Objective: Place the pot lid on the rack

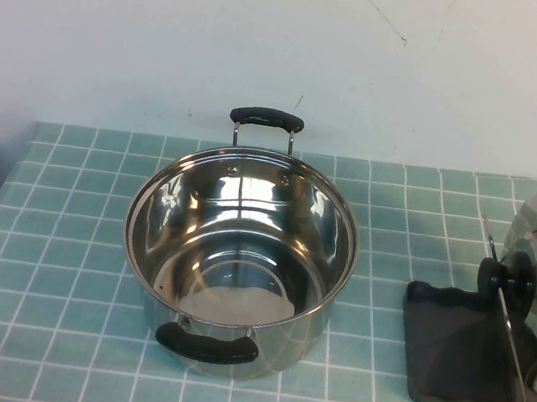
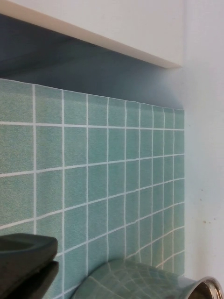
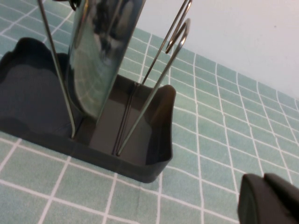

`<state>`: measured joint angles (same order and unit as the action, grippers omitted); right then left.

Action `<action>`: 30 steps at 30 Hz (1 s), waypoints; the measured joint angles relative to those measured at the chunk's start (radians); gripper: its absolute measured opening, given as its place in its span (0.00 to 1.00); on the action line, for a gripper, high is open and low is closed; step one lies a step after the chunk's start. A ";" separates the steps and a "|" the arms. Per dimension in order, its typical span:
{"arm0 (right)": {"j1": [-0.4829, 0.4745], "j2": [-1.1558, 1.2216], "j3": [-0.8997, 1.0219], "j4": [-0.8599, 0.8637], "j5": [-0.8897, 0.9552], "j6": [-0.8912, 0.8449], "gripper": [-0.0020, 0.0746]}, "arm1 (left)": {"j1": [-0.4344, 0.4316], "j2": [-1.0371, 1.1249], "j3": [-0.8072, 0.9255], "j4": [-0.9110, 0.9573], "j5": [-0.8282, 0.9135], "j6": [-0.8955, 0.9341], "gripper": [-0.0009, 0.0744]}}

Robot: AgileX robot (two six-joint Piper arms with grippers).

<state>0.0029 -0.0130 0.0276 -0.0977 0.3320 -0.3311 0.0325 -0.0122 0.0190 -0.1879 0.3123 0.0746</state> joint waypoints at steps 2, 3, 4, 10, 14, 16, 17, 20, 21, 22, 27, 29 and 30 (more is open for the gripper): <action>0.000 0.000 0.000 0.000 0.000 0.000 0.02 | 0.000 0.000 0.000 0.000 0.000 0.000 0.01; 0.000 0.000 0.000 0.000 0.000 0.000 0.02 | 0.000 0.000 0.000 0.000 0.000 0.000 0.01; 0.000 0.000 0.000 0.000 0.000 0.000 0.02 | 0.000 0.000 0.000 0.002 0.000 0.000 0.01; 0.000 0.000 0.000 0.000 0.000 0.000 0.02 | 0.000 -0.001 0.000 0.063 0.000 0.000 0.01; 0.000 0.000 0.000 0.000 0.000 0.000 0.02 | 0.000 -0.001 0.000 0.103 -0.002 0.000 0.01; 0.000 0.000 0.000 0.000 0.000 0.000 0.02 | 0.000 -0.001 0.000 0.106 -0.002 0.000 0.01; 0.000 0.000 0.000 0.000 0.000 0.000 0.02 | 0.000 -0.001 0.000 0.106 -0.002 0.000 0.01; 0.000 0.000 0.000 0.000 0.000 0.000 0.02 | 0.000 -0.001 0.000 0.106 -0.002 0.000 0.01; 0.000 0.000 0.000 0.000 0.000 0.000 0.02 | 0.000 -0.001 0.000 0.106 -0.002 -0.002 0.01; 0.000 0.000 0.000 0.000 0.000 0.000 0.02 | 0.000 -0.001 0.000 0.106 -0.002 -0.004 0.01; 0.000 0.000 0.000 0.000 0.000 0.000 0.02 | 0.000 -0.001 0.000 0.106 -0.002 -0.004 0.01; 0.000 0.000 0.000 0.000 0.000 0.000 0.02 | 0.000 -0.001 0.000 0.106 -0.002 -0.004 0.01; 0.000 0.000 0.000 0.000 0.000 0.000 0.02 | 0.000 -0.001 0.000 0.106 -0.002 -0.004 0.01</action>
<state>0.0029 -0.0130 0.0276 -0.0977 0.3320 -0.3311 0.0325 -0.0129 0.0190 -0.0820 0.3103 0.0709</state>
